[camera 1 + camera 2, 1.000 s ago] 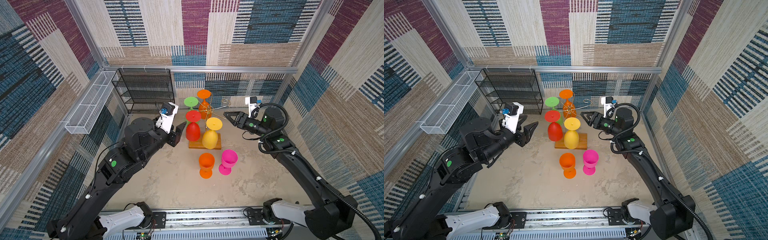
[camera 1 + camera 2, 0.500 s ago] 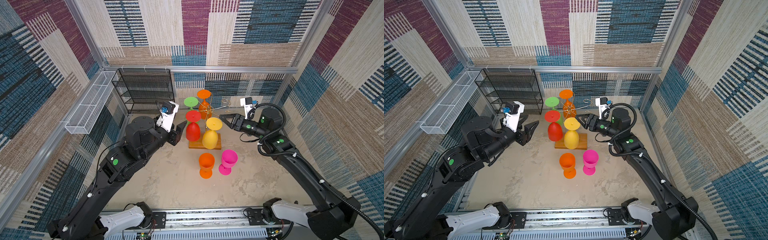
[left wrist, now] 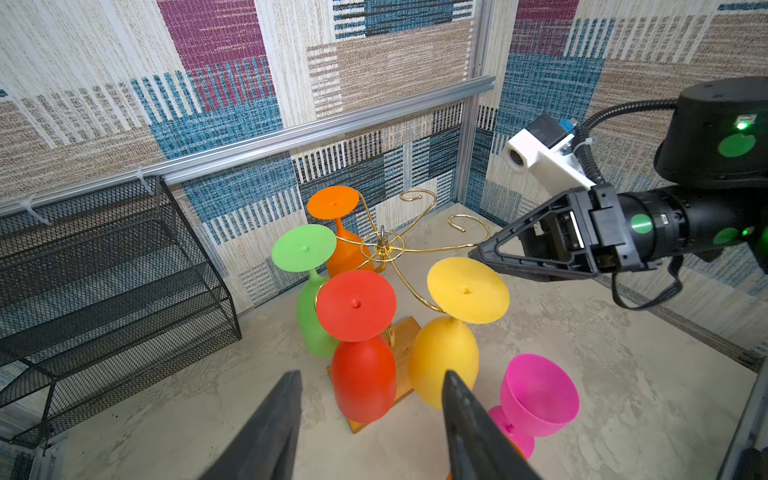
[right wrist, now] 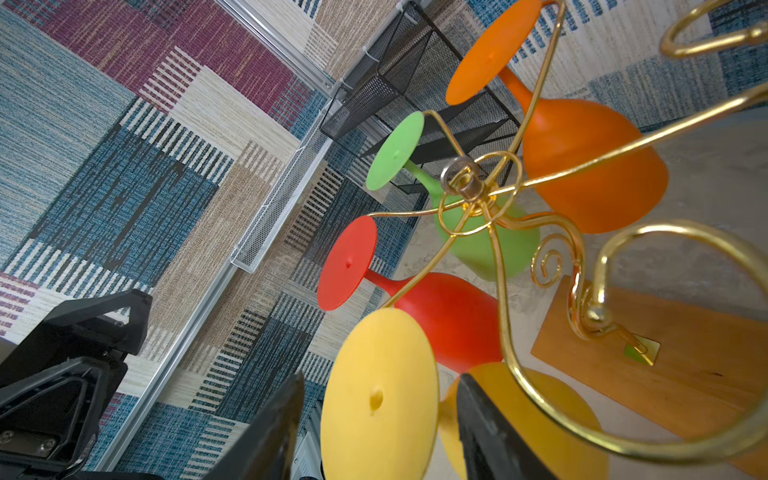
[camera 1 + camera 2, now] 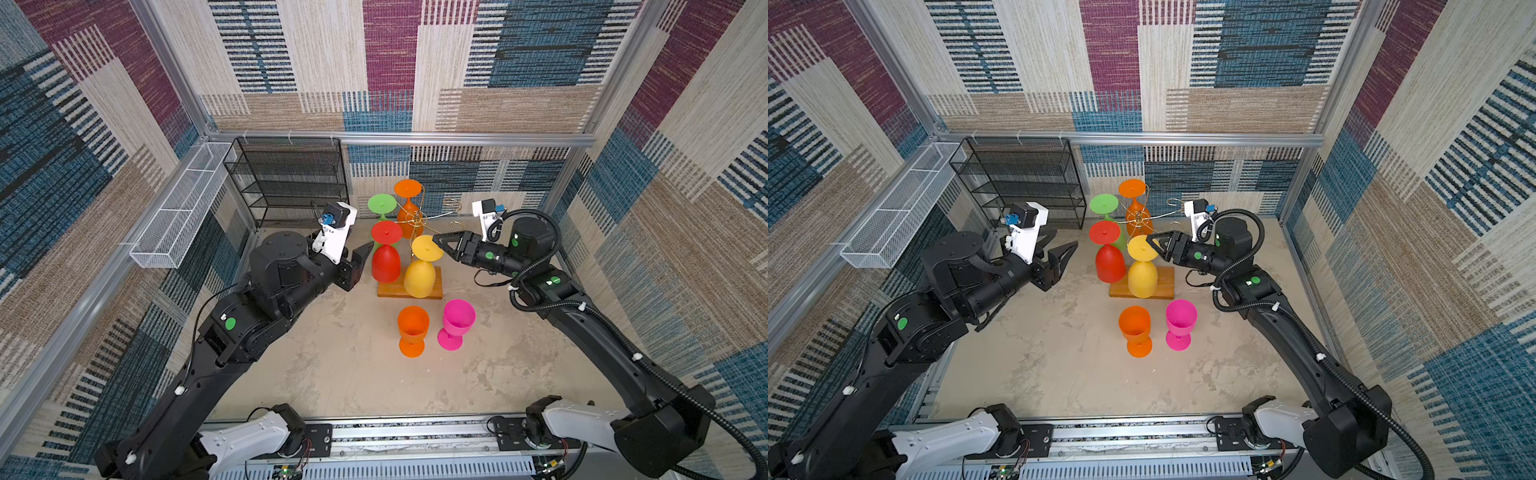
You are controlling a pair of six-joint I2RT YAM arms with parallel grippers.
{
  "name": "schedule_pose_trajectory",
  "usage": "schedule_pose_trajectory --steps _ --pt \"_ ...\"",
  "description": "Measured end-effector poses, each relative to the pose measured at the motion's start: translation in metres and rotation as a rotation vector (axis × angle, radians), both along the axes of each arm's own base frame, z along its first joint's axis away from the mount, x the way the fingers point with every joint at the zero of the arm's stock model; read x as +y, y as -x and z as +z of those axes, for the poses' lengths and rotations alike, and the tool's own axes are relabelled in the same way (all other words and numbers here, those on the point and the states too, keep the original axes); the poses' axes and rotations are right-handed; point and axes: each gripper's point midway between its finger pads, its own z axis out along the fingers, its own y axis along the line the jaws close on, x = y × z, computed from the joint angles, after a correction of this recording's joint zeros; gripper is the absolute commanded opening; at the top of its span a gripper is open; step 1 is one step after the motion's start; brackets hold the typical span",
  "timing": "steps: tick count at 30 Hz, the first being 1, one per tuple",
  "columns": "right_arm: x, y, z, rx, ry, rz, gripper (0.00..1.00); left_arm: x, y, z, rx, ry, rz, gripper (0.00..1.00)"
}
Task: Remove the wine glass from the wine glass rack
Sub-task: 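Close the right gripper on the yellow glass's foot on the rack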
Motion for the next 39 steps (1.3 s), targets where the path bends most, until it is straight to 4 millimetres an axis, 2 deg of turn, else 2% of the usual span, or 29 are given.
schedule_pose_trajectory --steps 3,10,18,26,33,39 --pt "0.001 -0.001 -0.002 0.005 0.002 0.002 0.55 0.0 -0.003 -0.002 0.005 -0.004 0.005 0.56" --pt "0.004 -0.004 -0.01 0.025 0.011 0.005 0.38 -0.005 -0.007 -0.002 0.015 -0.007 -0.008 0.56" --pt "0.004 -0.004 -0.007 0.022 0.009 0.007 0.22 -0.005 -0.01 -0.005 0.021 -0.01 -0.005 0.56" --pt "0.006 -0.003 -0.01 0.03 0.009 0.023 0.13 -0.004 -0.012 -0.006 0.024 -0.011 -0.003 0.56" --pt "0.009 0.0 -0.004 0.021 -0.013 0.046 0.0 -0.005 -0.012 -0.01 0.033 -0.013 -0.012 0.56" --pt "0.01 0.003 -0.003 0.037 -0.031 0.053 0.0 -0.004 -0.013 -0.012 0.037 -0.016 -0.007 0.56"
